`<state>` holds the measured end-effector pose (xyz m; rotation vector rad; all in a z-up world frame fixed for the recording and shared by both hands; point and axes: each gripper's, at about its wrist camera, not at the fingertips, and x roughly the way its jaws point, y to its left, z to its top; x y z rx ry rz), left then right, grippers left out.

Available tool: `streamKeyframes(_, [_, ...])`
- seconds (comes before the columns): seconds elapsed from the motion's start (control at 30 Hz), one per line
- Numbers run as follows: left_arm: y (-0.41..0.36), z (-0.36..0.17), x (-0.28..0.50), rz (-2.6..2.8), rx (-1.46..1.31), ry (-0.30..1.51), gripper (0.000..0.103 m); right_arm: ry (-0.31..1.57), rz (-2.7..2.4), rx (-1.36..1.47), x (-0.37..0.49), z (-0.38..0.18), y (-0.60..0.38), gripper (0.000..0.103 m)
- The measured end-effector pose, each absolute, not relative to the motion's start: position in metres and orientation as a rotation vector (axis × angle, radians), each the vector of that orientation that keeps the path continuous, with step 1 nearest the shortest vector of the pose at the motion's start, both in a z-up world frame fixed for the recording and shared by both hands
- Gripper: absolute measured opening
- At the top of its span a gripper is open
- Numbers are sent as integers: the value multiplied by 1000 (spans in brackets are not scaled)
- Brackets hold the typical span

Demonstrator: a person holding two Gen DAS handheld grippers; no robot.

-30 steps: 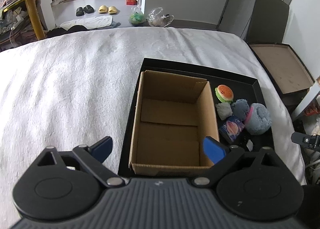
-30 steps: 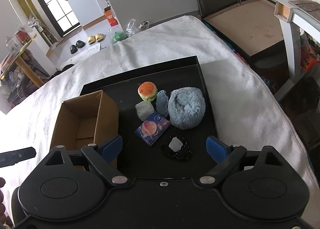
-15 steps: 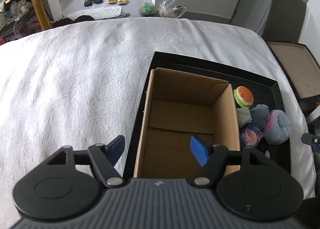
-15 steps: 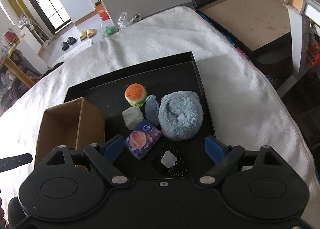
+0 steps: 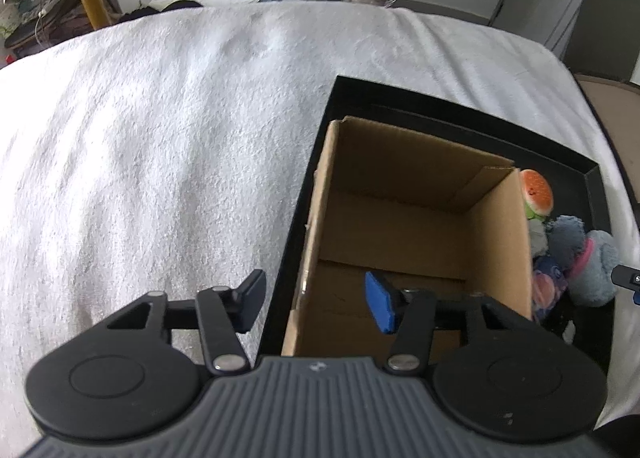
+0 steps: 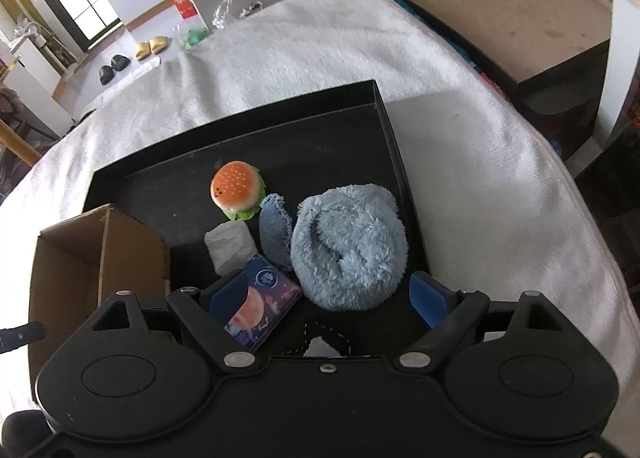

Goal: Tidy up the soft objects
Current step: 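Move the right gripper to the fluffy blue plush ball and grasp it, then lift the plush ball with the right gripper and drop it into the cardboard box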

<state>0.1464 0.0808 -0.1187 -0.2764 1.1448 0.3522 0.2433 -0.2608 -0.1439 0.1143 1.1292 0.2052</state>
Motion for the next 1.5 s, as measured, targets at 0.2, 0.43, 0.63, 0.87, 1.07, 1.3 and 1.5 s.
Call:
streamKeyframes(0.2, [87, -130, 156, 379, -290, 1172, 43, 1151, 192, 88, 259, -159, -254, 88])
streamKeyframes(0.43, [91, -142, 164, 380, -321, 1201, 20, 1167, 175, 51, 271, -173, -247, 88])
streamKeyframes(0.63, [94, -145, 164, 389, -329, 1200, 11, 1189, 146, 4, 275, -185, -244, 88])
streamKeyframes(0.87, [95, -142, 164, 391, -353, 1197, 11, 1171, 149, -4, 271, -188, -246, 66])
streamKeyframes(1.07, [94, -140, 165, 389, -350, 1193, 11, 1150, 167, 8, 262, -174, -248, 63])
streamKeyframes(1.3, [94, -139, 165, 364, -343, 1183, 11, 1112, 205, 30, 253, -149, -243, 63])
streamKeyframes(1.5, [96, -140, 164, 345, -337, 1177, 11, 1079, 251, 33, 244, -131, -229, 63])
